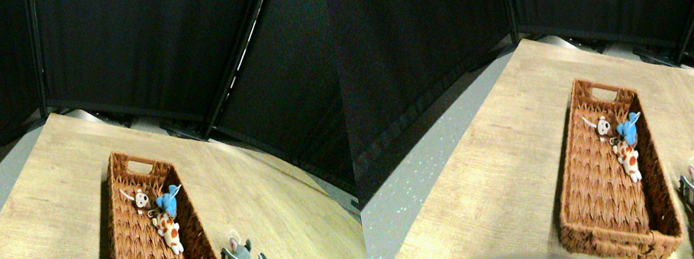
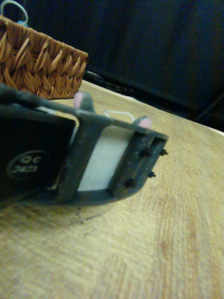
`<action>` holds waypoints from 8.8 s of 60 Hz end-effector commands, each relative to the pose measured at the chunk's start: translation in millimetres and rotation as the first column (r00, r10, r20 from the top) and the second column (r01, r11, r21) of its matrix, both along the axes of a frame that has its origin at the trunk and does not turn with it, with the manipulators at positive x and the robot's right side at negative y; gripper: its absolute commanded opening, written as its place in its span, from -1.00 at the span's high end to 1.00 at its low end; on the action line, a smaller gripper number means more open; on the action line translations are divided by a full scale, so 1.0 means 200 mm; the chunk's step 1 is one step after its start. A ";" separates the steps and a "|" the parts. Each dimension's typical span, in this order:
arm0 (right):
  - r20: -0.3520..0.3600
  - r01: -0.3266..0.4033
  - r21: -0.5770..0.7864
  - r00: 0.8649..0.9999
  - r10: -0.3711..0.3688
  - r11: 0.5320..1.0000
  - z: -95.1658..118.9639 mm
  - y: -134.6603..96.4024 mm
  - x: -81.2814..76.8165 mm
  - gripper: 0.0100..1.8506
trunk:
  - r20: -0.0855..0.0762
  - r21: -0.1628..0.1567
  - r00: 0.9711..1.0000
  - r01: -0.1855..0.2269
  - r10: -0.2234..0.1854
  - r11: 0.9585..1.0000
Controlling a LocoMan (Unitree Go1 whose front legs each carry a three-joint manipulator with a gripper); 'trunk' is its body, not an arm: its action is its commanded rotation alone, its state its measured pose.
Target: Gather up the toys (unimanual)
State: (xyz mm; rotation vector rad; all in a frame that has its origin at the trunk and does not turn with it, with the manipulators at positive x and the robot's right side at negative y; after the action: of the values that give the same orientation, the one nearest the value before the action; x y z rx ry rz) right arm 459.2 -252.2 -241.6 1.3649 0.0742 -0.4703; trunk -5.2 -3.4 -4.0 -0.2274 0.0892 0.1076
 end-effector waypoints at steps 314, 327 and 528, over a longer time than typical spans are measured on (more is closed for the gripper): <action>-0.069 -0.273 -0.035 0.960 0.270 0.961 0.17 0.14 -0.23 0.38 | -0.017 -0.049 1.000 0.009 -0.009 0.999; -0.114 -0.250 0.024 0.961 0.251 0.968 0.09 0.13 -0.25 0.15 | -0.022 -0.053 1.000 -0.011 0.010 0.999; 0.054 -0.481 -0.184 0.866 0.497 0.857 0.49 0.72 0.08 0.22 | 0.003 -0.171 0.992 -0.122 0.125 0.978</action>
State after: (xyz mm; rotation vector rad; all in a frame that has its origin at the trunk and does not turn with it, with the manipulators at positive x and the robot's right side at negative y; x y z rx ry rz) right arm 474.0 -105.5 -149.9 1.1956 0.3352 0.0084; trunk -4.3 -0.1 -2.0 -0.4059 0.0514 0.2101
